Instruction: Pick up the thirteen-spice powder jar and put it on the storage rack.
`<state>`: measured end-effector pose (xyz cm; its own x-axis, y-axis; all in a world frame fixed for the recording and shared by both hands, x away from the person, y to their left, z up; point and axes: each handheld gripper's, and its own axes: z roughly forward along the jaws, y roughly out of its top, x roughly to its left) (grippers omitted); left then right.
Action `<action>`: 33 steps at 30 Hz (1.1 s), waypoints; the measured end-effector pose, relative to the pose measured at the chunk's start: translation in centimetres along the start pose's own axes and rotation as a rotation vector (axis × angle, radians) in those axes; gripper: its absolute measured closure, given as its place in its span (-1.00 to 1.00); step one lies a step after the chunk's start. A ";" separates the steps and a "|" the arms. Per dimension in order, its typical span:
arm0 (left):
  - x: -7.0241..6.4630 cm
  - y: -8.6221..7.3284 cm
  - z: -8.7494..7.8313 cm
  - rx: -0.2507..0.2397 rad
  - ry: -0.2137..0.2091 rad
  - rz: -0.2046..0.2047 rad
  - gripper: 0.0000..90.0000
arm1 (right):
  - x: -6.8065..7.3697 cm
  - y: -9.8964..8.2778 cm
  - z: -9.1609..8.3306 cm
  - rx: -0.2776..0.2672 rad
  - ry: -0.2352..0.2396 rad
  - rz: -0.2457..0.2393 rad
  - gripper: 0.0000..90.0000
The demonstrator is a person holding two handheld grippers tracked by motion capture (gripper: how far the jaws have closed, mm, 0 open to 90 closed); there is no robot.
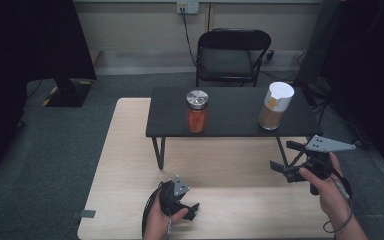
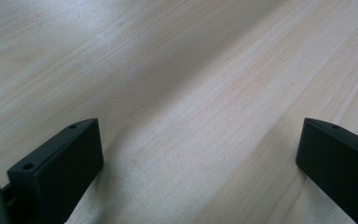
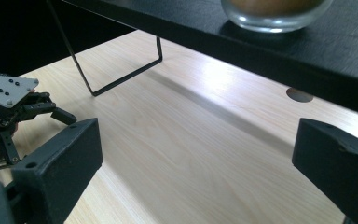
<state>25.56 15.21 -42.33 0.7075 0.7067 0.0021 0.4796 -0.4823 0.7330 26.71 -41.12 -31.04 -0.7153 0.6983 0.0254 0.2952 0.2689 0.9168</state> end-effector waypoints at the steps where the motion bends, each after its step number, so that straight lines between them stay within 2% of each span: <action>1: 0.0 0.0 0.0 0.000 0.000 0.000 -1.00 | 0.0 -0.2 0.0 -0.001 0.001 0.001 -0.99; 10: 0.0 0.0 0.0 0.000 0.001 0.000 -1.00 | 0.1 -1.7 0.6 0.011 0.014 0.002 -0.99; 14: 0.0 0.0 0.0 0.000 0.001 0.000 -1.00 | -0.1 -2.7 1.1 0.014 0.038 0.007 -0.98; 33: 0.0 0.0 0.0 0.000 0.001 0.000 -1.00 | 0.0 -6.6 2.6 0.034 0.042 0.023 -0.98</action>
<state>25.54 15.20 -42.33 0.7070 0.7072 0.0023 0.4797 -0.4819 0.7333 26.41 -41.19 -38.08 -0.7336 0.6766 0.0638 0.3328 0.2758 0.9018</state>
